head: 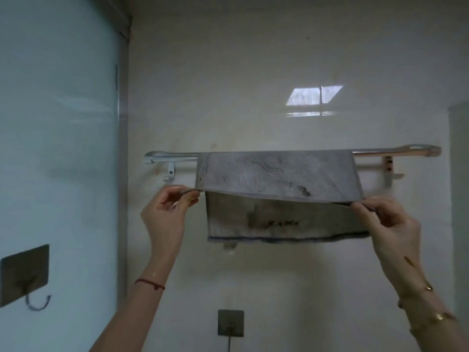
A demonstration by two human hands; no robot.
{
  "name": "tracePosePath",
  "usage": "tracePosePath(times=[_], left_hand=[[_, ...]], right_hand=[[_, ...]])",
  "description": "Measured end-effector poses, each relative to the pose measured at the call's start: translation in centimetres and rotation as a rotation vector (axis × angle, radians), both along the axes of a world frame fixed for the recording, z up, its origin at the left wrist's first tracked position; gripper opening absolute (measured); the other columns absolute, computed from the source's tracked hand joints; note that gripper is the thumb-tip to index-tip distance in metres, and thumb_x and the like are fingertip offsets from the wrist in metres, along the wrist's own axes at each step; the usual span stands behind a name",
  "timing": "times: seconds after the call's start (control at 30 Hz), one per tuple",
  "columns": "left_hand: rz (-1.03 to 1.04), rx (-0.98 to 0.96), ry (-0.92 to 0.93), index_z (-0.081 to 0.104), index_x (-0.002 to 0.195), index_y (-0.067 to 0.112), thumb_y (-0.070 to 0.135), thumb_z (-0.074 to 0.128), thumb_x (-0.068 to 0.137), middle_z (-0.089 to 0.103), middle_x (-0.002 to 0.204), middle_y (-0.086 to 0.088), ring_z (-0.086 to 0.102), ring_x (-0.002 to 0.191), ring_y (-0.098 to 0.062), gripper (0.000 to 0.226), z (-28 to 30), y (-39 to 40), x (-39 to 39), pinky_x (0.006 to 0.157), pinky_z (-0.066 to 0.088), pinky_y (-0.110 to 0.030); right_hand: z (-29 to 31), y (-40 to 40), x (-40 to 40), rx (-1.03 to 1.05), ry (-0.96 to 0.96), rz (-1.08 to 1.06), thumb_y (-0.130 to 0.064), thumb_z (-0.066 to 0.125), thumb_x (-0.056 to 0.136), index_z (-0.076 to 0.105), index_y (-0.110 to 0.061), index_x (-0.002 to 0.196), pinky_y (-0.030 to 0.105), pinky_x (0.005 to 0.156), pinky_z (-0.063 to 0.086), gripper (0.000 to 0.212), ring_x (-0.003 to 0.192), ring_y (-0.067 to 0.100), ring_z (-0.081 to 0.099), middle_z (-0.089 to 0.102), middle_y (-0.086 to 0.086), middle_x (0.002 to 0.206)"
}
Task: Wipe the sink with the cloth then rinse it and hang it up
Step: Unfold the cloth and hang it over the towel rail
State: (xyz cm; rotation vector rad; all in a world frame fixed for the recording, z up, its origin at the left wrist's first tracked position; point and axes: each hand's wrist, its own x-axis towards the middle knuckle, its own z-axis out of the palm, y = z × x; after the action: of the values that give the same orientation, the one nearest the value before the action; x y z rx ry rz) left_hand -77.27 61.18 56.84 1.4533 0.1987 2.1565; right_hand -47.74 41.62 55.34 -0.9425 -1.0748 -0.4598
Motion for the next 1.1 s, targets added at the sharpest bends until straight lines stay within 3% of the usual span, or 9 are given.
tracePosePath(times=[0.2, 0.27, 0.37, 0.5, 0.6, 0.73, 0.87, 0.93, 1.1], left_hand=[[-0.004, -0.037, 0.110, 0.072, 0.085, 0.006, -0.004, 0.076, 0.080, 0.076, 0.092, -0.009, 0.072, 0.086, -0.026, 0.012, -4.2, 0.1, 0.1, 0.082, 0.061, -0.042], [0.033, -0.027, 0.166, 0.071, 0.092, 0.004, -0.002, 0.076, 0.081, 0.076, 0.102, -0.008, 0.072, 0.093, -0.019, 0.013, -4.6, -0.1, 0.4, 0.082, 0.060, -0.030], [0.066, 0.001, 0.300, 0.067, 0.107, 0.001, 0.001, 0.077, 0.081, 0.071, 0.114, -0.008, 0.067, 0.106, -0.012, 0.028, -4.8, -0.1, 1.0, 0.082, 0.054, -0.014], [-0.191, -0.138, 0.287, 0.060, 0.118, 0.013, 0.025, 0.070, 0.084, 0.066, 0.122, -0.008, 0.065, 0.111, -0.023, 0.038, -4.8, -0.2, 2.1, 0.093, 0.056, -0.035], [-0.287, -0.304, 0.147, 0.053, 0.122, 0.014, 0.022, 0.066, 0.095, 0.059, 0.128, -0.008, 0.063, 0.115, -0.023, 0.031, -3.9, -0.8, 3.1, 0.093, 0.058, -0.039], [-0.345, -0.357, 0.085, 0.062, 0.106, 0.007, 0.014, 0.063, 0.096, 0.070, 0.104, -0.009, 0.067, 0.099, -0.024, 0.012, -3.0, -0.7, 3.8, 0.075, 0.060, -0.025], [-0.251, -0.339, 0.058, 0.062, 0.091, 0.008, 0.011, 0.065, 0.094, 0.072, 0.094, -0.012, 0.070, 0.091, -0.023, 0.006, -3.9, -1.2, 3.9, 0.075, 0.061, -0.026], [-0.174, -0.324, 0.042, 0.056, 0.086, 0.007, 0.011, 0.065, 0.095, 0.071, 0.093, -0.021, 0.072, 0.089, -0.027, 0.014, -4.8, -1.3, 4.1, 0.078, 0.062, -0.030], [-0.226, -0.284, 0.040, 0.052, 0.084, 0.006, 0.008, 0.064, 0.095, 0.069, 0.089, -0.019, 0.072, 0.087, -0.023, 0.016, -5.8, -1.8, 4.3, 0.081, 0.061, -0.028]], right_hand=[[-3.0, 0.2, 0.6, -0.013, 0.023, 0.041, -0.012, 0.072, 0.079, 0.068, 0.000, 0.086, 0.026, 0.082, 0.051, 0.015, 0.086, 0.018, 0.060, 0.063, 0.021, 0.093], [-3.0, 0.3, 0.6, -0.040, 0.031, 0.099, -0.010, 0.071, 0.082, 0.069, -0.001, 0.091, 0.022, 0.084, 0.052, 0.013, 0.089, 0.015, 0.062, 0.064, 0.019, 0.097], [-2.9, 0.5, 0.9, -0.021, 0.198, 0.242, -0.012, 0.065, 0.088, 0.066, -0.002, 0.103, 0.031, 0.086, 0.057, 0.018, 0.092, 0.016, 0.066, 0.068, 0.014, 0.100], [-2.3, 1.4, 1.8, -0.050, 0.278, 0.142, -0.017, 0.068, 0.088, 0.057, -0.012, 0.115, 0.029, 0.075, 0.060, 0.029, 0.078, 0.011, 0.066, 0.063, 0.001, 0.111], [-1.5, 2.2, 2.2, -0.146, 0.279, 0.101, -0.019, 0.069, 0.087, 0.057, -0.014, 0.115, 0.021, 0.061, 0.052, 0.031, 0.058, 0.009, 0.054, 0.064, 0.002, 0.108], [-1.6, 2.5, 2.2, -0.180, 0.192, 0.079, -0.015, 0.065, 0.090, 0.066, -0.002, 0.098, 0.008, 0.053, 0.038, 0.015, 0.050, -0.004, 0.049, 0.058, -0.002, 0.069], [-2.5, 2.4, 2.3, -0.194, 0.160, -0.005, -0.026, 0.059, 0.095, 0.063, -0.015, 0.079, 0.026, 0.061, 0.041, 0.019, 0.055, 0.000, 0.049, 0.057, -0.007, 0.063], [-3.0, 2.7, 2.3, -0.207, 0.141, -0.053, -0.033, 0.056, 0.096, 0.058, -0.010, 0.072, 0.031, 0.063, 0.042, 0.033, 0.058, 0.009, 0.048, 0.057, 0.005, 0.062], [-3.4, 2.8, 1.5, -0.151, 0.202, -0.025, -0.029, 0.053, 0.098, 0.062, -0.007, 0.079, 0.012, 0.051, 0.041, 0.031, 0.054, 0.005, 0.049, 0.058, 0.008, 0.065]])
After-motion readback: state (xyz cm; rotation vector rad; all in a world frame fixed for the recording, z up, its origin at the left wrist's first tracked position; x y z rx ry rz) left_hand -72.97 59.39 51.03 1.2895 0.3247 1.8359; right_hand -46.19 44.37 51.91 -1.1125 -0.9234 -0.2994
